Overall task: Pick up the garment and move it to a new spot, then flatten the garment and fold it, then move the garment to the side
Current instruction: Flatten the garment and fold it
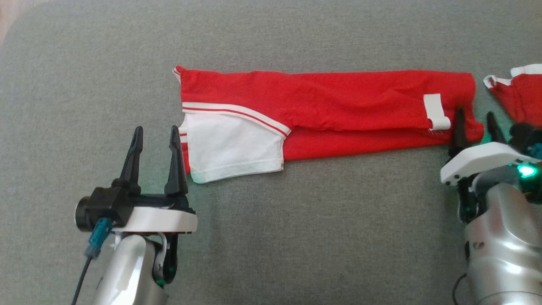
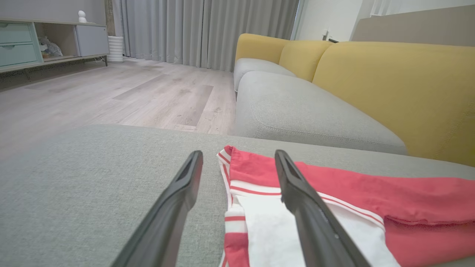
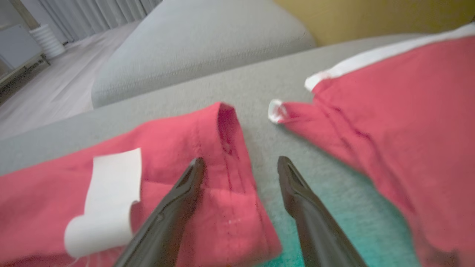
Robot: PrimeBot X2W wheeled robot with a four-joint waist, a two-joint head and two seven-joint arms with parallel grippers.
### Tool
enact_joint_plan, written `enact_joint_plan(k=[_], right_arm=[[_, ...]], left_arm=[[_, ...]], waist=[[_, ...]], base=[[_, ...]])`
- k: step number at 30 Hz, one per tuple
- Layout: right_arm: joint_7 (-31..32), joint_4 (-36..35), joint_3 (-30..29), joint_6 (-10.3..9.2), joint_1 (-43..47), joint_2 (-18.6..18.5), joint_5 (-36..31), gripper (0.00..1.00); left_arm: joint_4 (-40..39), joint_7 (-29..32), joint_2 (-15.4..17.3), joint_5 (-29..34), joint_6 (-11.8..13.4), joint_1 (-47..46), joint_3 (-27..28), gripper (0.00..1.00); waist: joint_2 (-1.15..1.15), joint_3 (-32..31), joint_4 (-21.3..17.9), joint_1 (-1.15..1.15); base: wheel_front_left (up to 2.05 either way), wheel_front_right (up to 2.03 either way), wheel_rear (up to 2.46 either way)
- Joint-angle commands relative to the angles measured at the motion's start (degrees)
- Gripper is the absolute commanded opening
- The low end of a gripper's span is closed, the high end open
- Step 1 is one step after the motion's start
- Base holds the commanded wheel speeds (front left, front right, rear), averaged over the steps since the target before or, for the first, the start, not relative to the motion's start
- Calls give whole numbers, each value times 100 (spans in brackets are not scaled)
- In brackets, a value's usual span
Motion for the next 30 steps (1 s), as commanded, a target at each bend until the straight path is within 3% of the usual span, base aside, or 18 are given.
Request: enact_joint_plan(k=[1, 9, 10, 11, 12, 21, 27, 30], right_arm=[[26, 146, 148, 39, -227, 6, -42, 100], [138, 985, 77, 39, -423, 6, -269, 100], [117, 1067, 88, 39, -459, 6, -269, 77], [67, 1122, 106, 39, -497, 6, -272, 17], [-1, 1155, 122, 39, -531, 6, -277, 0], [-438, 639, -265, 39, -462, -258, -983, 0], [-338, 26, -736, 39, -269, -568, -1182, 0], [-218, -258, -710, 39, -194, -509, -1125, 0]], left_arm=[[-138, -37, 23, 85, -30, -190, 250, 100], [-78, -37, 3, 109, -58, -251, 311, 100], [-76, -37, 2, 114, -59, -258, 318, 100], [-74, -37, 1, 119, -60, -261, 325, 100], [-73, -37, 0, 124, -61, -259, 334, 100], [-50, -37, -3, 117, -51, -132, 425, 100], [-69, -37, -3, 59, -37, -96, 444, 100], [-70, -37, -3, 20, -29, -62, 429, 100]], waist=[[0, 44, 43, -1], [0, 35, 30, -1], [0, 26, 20, -1], [0, 14, 7, -1], [0, -2, -9, -1], [0, -257, -222, -1], [0, -429, -321, -1], [0, -514, -342, -1]], base=[[0, 0, 0], [0, 0, 0], [0, 0, 0], [0, 0, 0], [0, 0, 0], [0, 0, 0], [0, 0, 0], [0, 0, 0]])
